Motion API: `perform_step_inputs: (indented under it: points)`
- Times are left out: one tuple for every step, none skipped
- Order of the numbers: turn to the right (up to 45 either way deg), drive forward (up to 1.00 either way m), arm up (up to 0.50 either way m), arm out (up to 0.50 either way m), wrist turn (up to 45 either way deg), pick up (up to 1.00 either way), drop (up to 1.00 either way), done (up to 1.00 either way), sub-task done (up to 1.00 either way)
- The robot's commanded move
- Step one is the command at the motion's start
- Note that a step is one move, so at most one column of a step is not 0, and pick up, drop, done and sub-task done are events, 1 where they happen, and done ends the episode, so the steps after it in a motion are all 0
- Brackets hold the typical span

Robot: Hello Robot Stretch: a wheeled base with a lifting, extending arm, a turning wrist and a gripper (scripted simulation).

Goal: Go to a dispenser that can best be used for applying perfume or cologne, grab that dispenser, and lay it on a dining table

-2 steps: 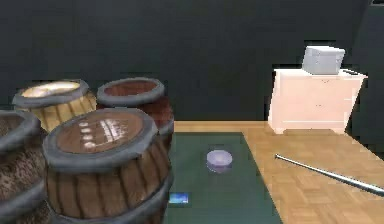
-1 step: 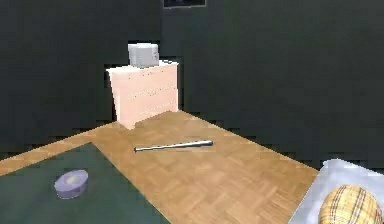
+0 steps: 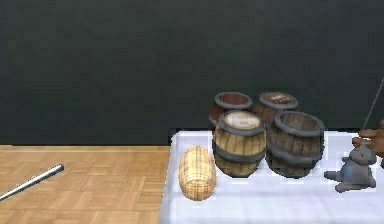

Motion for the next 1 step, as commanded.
perform_step_inputs:
  points:
    - [33.0, 0.0, 0.0, 0.0, 0.0, 0.0, 0.0, 0.0, 0.0]
